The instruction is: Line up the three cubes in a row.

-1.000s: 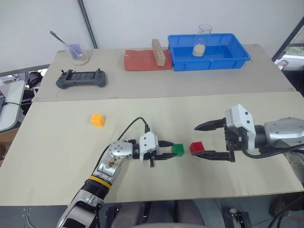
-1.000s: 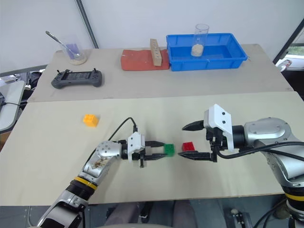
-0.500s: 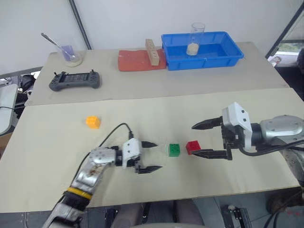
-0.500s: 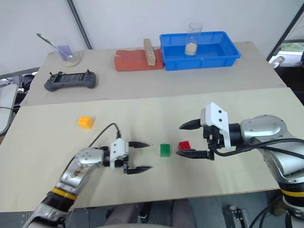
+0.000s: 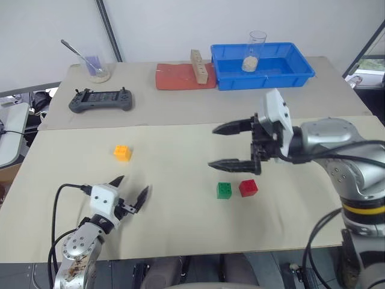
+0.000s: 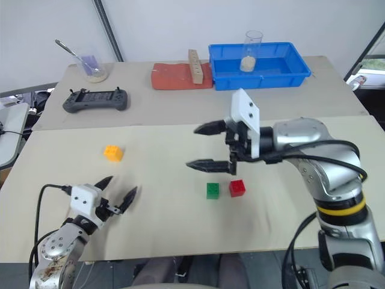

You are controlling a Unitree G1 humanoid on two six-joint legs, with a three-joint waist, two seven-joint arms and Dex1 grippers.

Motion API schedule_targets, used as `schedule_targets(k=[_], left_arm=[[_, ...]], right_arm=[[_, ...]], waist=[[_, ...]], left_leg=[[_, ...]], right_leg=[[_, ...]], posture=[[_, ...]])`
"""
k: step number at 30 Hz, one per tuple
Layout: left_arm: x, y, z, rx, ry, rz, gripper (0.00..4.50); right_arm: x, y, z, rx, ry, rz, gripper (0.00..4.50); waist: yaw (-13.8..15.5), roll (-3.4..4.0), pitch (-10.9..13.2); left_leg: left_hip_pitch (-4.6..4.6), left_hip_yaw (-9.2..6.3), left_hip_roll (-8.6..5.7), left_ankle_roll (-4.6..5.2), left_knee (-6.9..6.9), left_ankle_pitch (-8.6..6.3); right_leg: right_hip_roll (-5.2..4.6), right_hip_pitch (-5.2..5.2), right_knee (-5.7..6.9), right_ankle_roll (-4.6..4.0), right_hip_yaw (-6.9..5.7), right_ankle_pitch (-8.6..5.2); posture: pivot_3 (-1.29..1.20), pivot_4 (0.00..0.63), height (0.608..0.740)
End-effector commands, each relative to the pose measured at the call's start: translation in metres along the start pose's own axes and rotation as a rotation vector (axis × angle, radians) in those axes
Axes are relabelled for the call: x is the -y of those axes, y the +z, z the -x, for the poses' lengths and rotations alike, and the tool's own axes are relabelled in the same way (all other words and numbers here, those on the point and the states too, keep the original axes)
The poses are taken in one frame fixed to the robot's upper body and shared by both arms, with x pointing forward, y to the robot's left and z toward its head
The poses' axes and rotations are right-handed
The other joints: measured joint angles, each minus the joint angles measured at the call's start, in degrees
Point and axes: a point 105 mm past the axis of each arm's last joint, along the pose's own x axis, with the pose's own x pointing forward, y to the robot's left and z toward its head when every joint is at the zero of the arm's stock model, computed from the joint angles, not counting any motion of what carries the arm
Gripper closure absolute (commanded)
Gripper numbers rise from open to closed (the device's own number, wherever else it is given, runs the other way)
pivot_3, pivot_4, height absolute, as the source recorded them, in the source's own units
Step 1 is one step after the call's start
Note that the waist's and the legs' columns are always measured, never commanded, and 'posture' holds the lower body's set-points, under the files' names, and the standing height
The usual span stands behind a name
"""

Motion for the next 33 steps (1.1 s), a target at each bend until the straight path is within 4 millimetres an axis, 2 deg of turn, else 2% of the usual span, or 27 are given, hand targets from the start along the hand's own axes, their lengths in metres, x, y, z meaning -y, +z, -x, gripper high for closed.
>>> schedule_targets(k=[1, 7, 11, 16, 19, 22, 27, 30, 32, 33], left_arm=[[-0.02, 0.006, -0.01, 0.022, 0.097, -0.008, 0.07], [-0.031, 0.005, -0.036, 0.03, 0.117, 0.012, 0.07], [-0.031, 0.001, -0.053, 0.029, 0.091, 0.026, 0.07], [-0.037, -0.004, -0.068, 0.026, 0.1, 0.025, 0.07], [-0.034, -0.003, -0.074, 0.039, 0.077, 0.026, 0.07], [-0.033, -0.002, -0.078, 0.046, 0.069, 0.032, 0.83], [-0.031, -0.001, -0.082, 0.055, 0.059, 0.036, 3.16], [-0.023, 0.003, -0.083, 0.067, 0.013, 0.037, 3.16], [-0.005, 0.009, -0.083, 0.071, -0.087, 0.005, 3.16], [0.01, 0.014, -0.083, 0.079, -0.174, 0.002, 3.16]], right_arm=[[0.003, 0.022, -0.007, 0.058, -0.013, 0.014, 0.0], [0.001, 0.038, -0.017, 0.103, -0.01, 0.013, 0.0], [-0.002, 0.041, -0.018, 0.108, -0.011, 0.013, 0.0], [-0.001, 0.042, -0.016, 0.104, -0.032, 0.016, 0.0], [-0.001, 0.04, -0.014, 0.093, -0.049, 0.011, 0.0], [0.0, 0.039, -0.013, 0.087, -0.059, 0.009, 0.0], [0.002, 0.037, -0.011, 0.08, -0.073, 0.01, 0.0], [0.002, 0.035, -0.009, 0.073, -0.082, 0.011, 0.0], [0.003, 0.031, -0.007, 0.065, -0.092, 0.024, 0.0], [0.003, 0.027, -0.004, 0.053, -0.095, 0.034, 0.0]], waist=[[0.17, 0.01, 0.0], [-0.12, -0.02, -0.02], [-0.29, -0.03, -0.03], [-0.33, -0.03, -0.03], [-0.32, -0.03, -0.04], [-0.21, -0.02, -0.04], [-0.23, -0.02, -0.04], [-0.23, -0.02, -0.05], [-0.2, -0.02, -0.05], [-0.2, -0.02, -0.05]], left_leg=[[0.0, 0.0, 0.0, 0.0, 0.0, 0.0], [-0.12, 0.01, -0.02, 0.03, 0.0, 0.02], [-0.23, 0.03, -0.01, 0.06, 0.0, 0.1], [-0.31, 0.07, 0.05, 0.08, 0.0, 0.18], [-0.31, 0.07, 0.05, 0.06, 0.0, 0.19], [-0.31, 0.07, 0.05, 0.06, 0.0, 0.19], [-0.31, 0.07, 0.05, 0.04, 0.0, 0.2], [-0.31, 0.07, 0.05, 0.05, 0.0, 0.2], [-0.31, 0.07, 0.05, 0.05, 0.0, 0.2], [-0.32, 0.07, 0.04, 0.05, 0.01, 0.2]], right_leg=[[0.01, -0.01, 0.01, -0.01, -0.01, 0.0], [0.06, -0.27, 0.08, -0.07, 0.01, 0.13], [0.08, -0.45, 0.13, -0.11, 0.02, 0.21], [0.13, -0.59, 0.2, -0.17, 0.03, 0.26], [0.14, -0.58, 0.2, -0.19, 0.04, 0.3], [0.14, -0.59, 0.21, -0.19, 0.04, 0.3], [0.14, -0.58, 0.23, -0.19, 0.04, 0.31], [0.14, -0.59, 0.23, -0.19, 0.04, 0.31], [0.13, -0.58, 0.23, -0.19, 0.03, 0.32], [0.13, -0.58, 0.22, -0.18, 0.04, 0.32]], posture=[[0.0, 0.15, 0.74], [0.0, 0.15, 0.74], [0.0, 0.15, 0.74], [0.0, 0.15, 0.74], [0.0, 0.15, 0.74], [0.0, 0.15, 0.74], [0.0, 0.15, 0.74], [0.0, 0.15, 0.74], [0.0, 0.15, 0.74], [0.0, 0.15, 0.74]])
